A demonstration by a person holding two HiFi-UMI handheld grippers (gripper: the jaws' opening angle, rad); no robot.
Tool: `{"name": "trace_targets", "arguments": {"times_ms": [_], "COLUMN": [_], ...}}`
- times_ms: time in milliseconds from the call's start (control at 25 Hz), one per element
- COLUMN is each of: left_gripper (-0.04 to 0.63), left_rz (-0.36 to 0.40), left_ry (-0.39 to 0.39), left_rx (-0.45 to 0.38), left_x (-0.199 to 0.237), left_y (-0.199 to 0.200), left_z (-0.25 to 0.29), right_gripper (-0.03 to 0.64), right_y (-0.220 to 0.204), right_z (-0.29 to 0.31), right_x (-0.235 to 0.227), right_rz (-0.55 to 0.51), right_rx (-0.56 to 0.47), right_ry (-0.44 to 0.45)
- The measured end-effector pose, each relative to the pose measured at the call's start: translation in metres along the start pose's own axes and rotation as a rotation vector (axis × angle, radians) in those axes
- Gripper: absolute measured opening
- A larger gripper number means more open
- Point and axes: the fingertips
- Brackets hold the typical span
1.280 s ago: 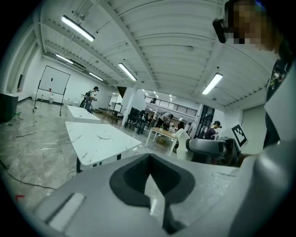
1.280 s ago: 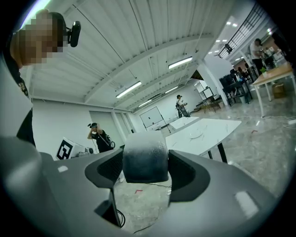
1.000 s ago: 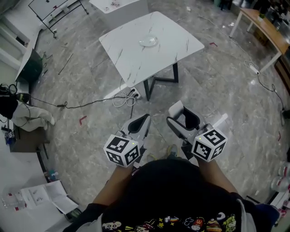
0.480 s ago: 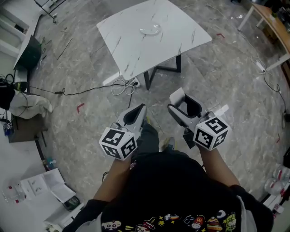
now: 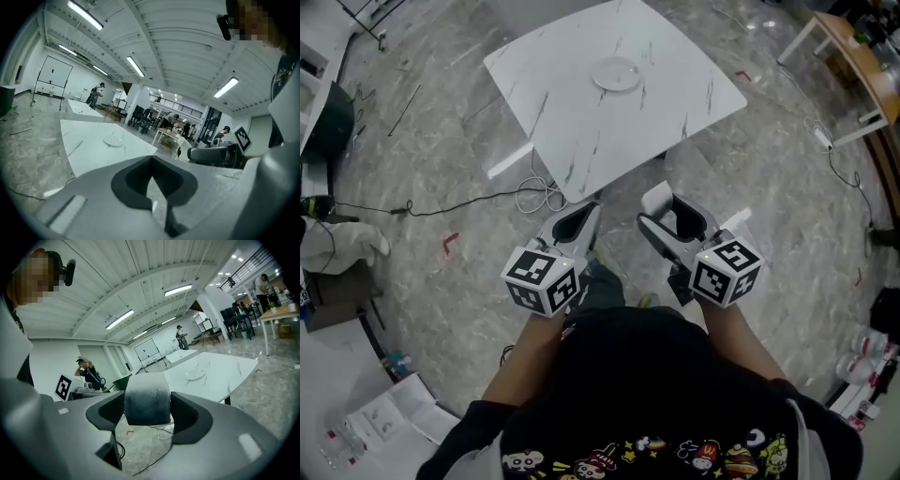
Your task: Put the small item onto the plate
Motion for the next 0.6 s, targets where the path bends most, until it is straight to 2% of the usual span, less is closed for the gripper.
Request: {"name": "trace_targets", "arguments": {"times_ms": [280,600], "left_gripper": [0.0,0.0], "left_rz": [-0.009,0.012], "left_ry": [-0.061,-0.113], "left_rx": [0.055,0.081], "left_x": [0.047,0.057], "left_y": [0.029,0.047], "left_z": [0.021,0.034], "right_gripper": [0.328,0.329], "right_y": [0.018,0.025], "right_z": [0.052,0.073], "right_x": [-0.005,-0.009], "right_rz": [0.012,0.022], "right_rx": [0.012,0.024], "right_ry": [-0.063,-0.105]}}
Point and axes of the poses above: the fingertips, and each gripper's own axes: z forward along the fingers, x to its left, y out of its top, and after that the axes turned 13 degrees about -z, right-handed
